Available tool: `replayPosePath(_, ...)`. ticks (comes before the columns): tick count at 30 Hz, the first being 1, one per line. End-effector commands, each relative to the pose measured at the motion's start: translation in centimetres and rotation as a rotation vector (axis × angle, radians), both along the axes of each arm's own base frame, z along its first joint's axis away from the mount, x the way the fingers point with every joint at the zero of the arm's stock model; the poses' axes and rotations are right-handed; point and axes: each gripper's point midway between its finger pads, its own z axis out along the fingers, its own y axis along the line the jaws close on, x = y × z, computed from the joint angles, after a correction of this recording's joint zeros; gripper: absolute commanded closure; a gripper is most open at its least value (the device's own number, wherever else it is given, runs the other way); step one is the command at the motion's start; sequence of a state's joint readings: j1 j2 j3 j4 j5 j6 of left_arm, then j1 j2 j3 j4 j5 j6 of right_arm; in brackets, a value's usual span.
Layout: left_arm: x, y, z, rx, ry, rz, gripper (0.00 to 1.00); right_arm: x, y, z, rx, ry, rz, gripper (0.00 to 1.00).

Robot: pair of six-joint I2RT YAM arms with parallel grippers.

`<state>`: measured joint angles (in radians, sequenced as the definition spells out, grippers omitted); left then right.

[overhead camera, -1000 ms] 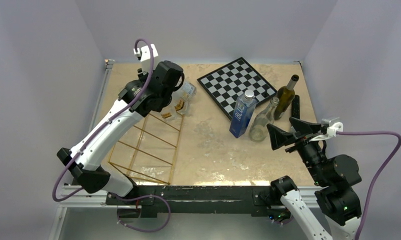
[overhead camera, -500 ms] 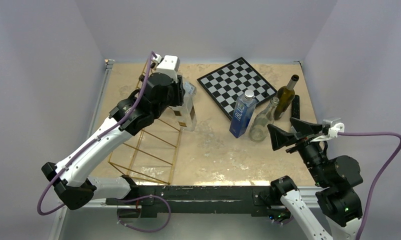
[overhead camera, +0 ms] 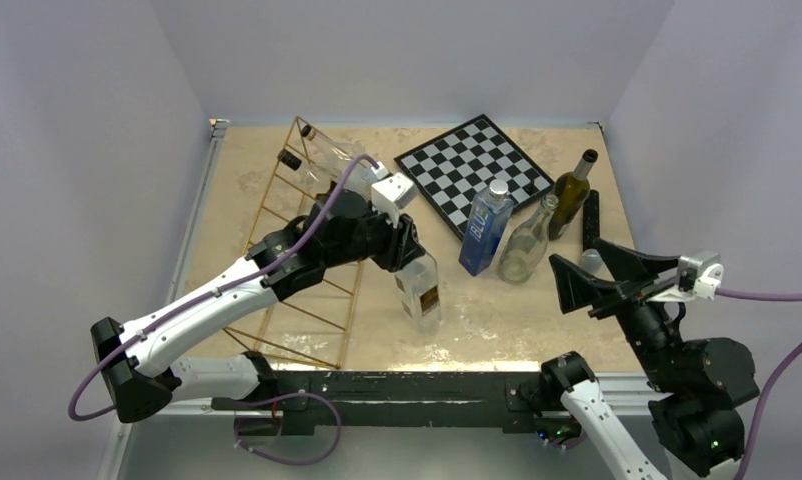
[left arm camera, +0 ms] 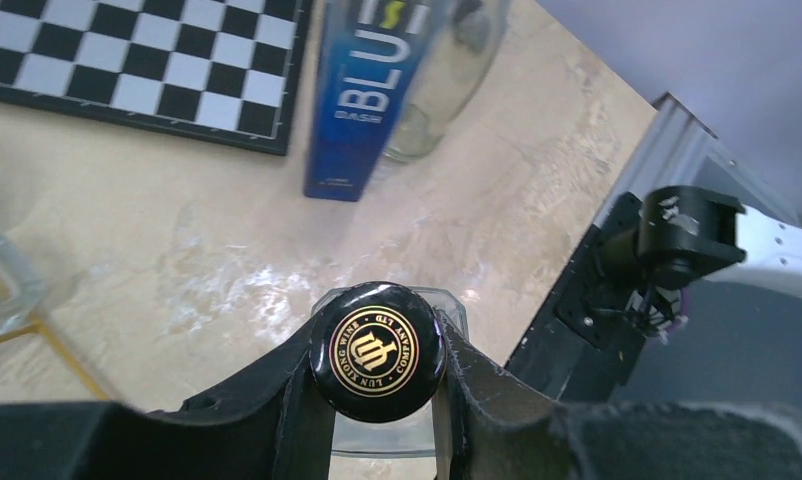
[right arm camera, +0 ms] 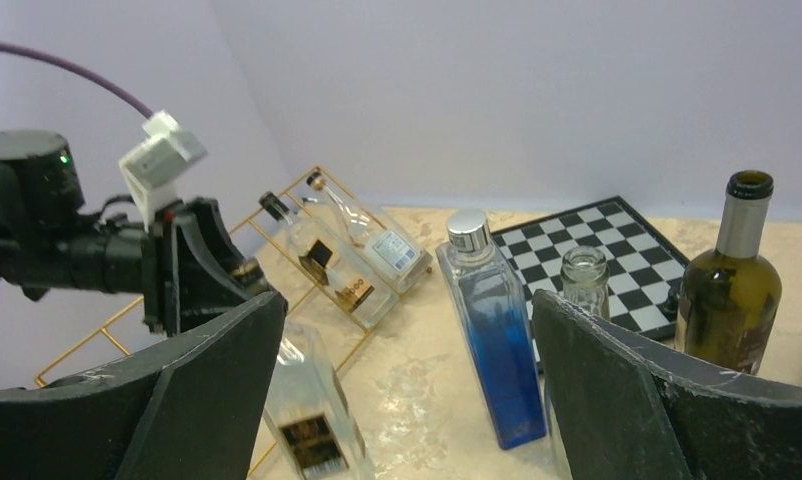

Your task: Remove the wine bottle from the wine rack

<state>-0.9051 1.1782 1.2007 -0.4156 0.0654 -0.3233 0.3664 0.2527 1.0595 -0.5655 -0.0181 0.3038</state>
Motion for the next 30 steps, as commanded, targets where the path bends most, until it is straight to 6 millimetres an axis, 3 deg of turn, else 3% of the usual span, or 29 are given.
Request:
replayPosePath(1,-2.0,-3.9,8.9,-0.29,-0.192,-0.143,1.0,-1.7,-0.3,2.5,0.036,-0.069,0.021,0.01)
replayPosePath(6,-3.7,-7.4,7.9,-0.267,-0.191,-0.231,1.0,-2.9,-0.7,4.1,0.04,-0.102,0.024,0.02)
replayPosePath(12,-5.1,-12.7,7.8,-0.244,-0.365,-0.331,1.0,-3.8,-1.0,5.0,0.05,-0.128,0.026,0.02)
replayPosePath(20,-5.5,-18.2,8.7,-0.294,-0.44,-0.416,1.0,-4.7,-1.7,5.0,0.041,-0.144,0.008,0.02)
replayPosePath(30,-4.9,-23.5,7.4,-0.282,-0.445,-0.469,1.0,-4.7,-2.2,4.6,0.02,-0.145,-0.021,0.01)
